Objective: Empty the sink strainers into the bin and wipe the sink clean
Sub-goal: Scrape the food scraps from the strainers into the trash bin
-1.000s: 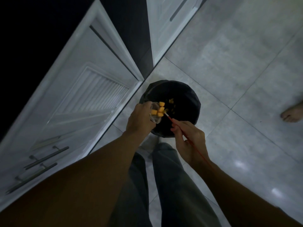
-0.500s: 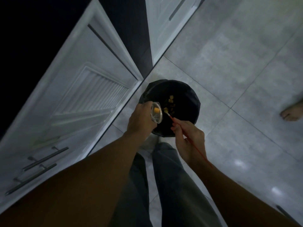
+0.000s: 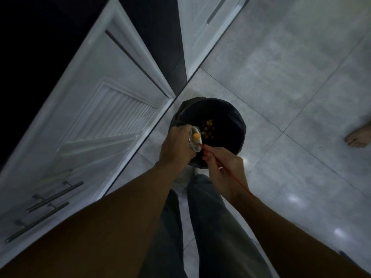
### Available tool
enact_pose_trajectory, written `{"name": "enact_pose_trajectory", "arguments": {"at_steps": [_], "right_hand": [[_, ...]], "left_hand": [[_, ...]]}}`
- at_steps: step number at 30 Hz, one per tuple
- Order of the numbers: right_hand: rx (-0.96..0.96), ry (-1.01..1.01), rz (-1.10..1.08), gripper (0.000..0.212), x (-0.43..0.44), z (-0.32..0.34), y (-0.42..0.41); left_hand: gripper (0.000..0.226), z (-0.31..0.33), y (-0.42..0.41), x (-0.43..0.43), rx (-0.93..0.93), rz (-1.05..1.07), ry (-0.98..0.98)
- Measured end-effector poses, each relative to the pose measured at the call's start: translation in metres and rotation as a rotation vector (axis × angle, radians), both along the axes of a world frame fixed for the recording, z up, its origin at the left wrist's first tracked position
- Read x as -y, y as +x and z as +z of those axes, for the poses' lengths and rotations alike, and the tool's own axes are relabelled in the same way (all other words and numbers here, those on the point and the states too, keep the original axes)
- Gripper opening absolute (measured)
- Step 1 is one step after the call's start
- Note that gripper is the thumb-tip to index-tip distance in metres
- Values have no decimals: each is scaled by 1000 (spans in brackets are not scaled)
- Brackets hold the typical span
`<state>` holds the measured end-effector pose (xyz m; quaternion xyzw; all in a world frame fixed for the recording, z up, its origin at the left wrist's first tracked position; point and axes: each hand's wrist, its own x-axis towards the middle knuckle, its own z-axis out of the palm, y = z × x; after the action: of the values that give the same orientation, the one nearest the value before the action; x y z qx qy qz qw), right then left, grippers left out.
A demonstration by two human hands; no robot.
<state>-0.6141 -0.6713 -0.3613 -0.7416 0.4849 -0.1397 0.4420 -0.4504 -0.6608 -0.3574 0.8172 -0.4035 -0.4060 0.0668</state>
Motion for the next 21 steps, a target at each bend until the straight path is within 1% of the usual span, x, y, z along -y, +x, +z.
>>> {"name": "enact_pose_trajectory", "arguments": {"at_steps": [5, 8, 10, 12, 16, 18, 21], "right_hand": [[-3, 52, -146, 34, 1, -2, -19], [3, 106, -227, 30, 2, -2, -30], [27, 88, -201, 28, 3, 1, -32], [64, 54, -115, 27, 3, 7, -27], [25, 61, 63, 32, -1, 11, -9], [23, 58, 63, 32, -3, 7, -4], [26, 47, -43, 30, -3, 1, -5]], "left_hand": [[58, -1, 2, 1, 30, -3, 33], [60, -1, 2, -2, 23, -16, 73], [61, -1, 1, -4, 17, -17, 81], [62, 0, 0, -5, 7, -9, 77], [62, 1, -4, -7, -84, -17, 24], [60, 2, -4, -8, -104, -19, 3], [65, 2, -1, -10, -68, -30, 34]]}}
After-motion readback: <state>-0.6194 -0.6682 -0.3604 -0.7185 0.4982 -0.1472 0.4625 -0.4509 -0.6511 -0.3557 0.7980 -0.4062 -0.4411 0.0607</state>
